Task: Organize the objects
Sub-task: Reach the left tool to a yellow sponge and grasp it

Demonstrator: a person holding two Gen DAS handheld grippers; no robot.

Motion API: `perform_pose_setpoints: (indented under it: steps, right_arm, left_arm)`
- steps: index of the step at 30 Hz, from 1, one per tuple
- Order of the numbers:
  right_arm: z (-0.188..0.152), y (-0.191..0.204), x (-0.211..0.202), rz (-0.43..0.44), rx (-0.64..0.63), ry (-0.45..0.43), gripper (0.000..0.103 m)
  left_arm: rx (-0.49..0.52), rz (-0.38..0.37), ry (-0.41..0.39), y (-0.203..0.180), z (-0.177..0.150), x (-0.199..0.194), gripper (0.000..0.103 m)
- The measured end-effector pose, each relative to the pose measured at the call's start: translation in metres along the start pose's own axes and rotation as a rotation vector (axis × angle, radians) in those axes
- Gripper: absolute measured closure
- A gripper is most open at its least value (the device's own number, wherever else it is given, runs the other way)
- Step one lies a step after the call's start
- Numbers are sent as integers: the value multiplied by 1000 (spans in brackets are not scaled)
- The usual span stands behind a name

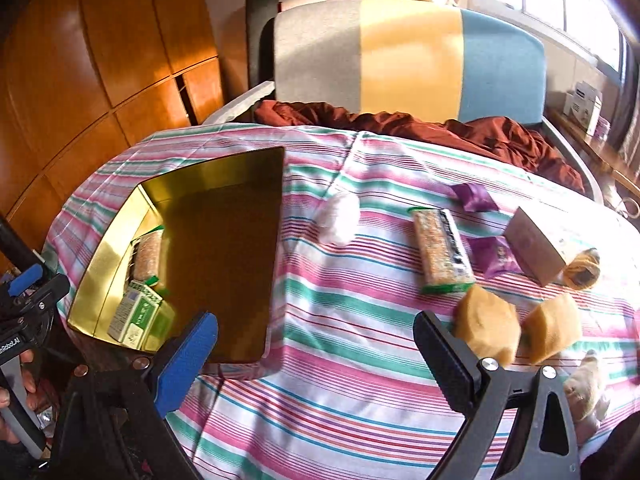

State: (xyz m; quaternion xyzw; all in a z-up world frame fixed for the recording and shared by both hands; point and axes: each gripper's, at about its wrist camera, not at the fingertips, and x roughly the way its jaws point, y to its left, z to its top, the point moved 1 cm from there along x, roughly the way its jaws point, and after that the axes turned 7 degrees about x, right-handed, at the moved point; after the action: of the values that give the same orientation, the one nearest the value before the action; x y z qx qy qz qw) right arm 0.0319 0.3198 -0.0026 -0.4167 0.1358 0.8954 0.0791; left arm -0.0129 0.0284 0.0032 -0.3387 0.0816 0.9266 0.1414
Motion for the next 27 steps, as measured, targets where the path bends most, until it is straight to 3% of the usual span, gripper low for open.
perform_pose_setpoints:
  steps: [7, 17, 20, 27]
  right_arm:
    - [-1, -90, -28, -144, 165, -29, 3]
    - [-12, -222, -81, -366, 503, -111, 3]
    - [-20, -245, -86, -359, 581, -113, 3]
    - [-33, -269, -85, -226, 711, -107, 3]
  left_arm:
    - [76, -92, -15, -35, 16, 3, 0]
    - [225, -325, 9, -118, 34, 13, 0]
    - [282, -381, 28, -151, 33, 15, 0]
    - [414, -474, 64, -222, 33, 24, 0]
